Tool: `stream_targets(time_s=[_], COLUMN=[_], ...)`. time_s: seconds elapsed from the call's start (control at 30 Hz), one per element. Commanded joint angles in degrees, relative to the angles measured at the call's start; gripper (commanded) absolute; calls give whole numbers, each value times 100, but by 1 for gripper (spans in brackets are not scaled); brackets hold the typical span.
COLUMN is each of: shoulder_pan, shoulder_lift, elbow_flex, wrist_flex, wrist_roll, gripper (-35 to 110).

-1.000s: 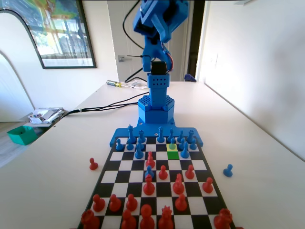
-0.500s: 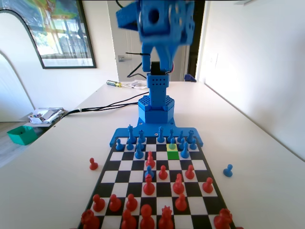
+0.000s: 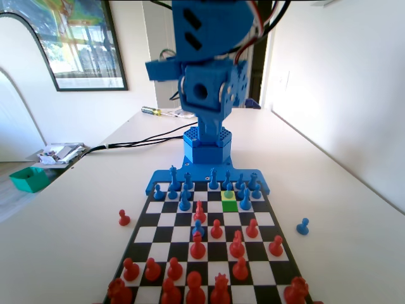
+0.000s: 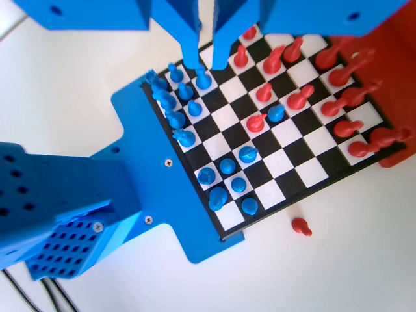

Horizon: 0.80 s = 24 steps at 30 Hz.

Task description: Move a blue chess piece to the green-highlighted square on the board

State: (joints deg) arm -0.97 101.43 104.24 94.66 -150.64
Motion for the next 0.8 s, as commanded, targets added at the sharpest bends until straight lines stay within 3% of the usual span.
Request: stream_targets(time_s=[0.0, 0.77], shoulder_pan=[-97, -562], shoulder_lift=[79, 149], elbow_flex=[202, 2364], wrist_flex=[-316, -2944], wrist_roll=[-97, -62], gripper=[10, 10])
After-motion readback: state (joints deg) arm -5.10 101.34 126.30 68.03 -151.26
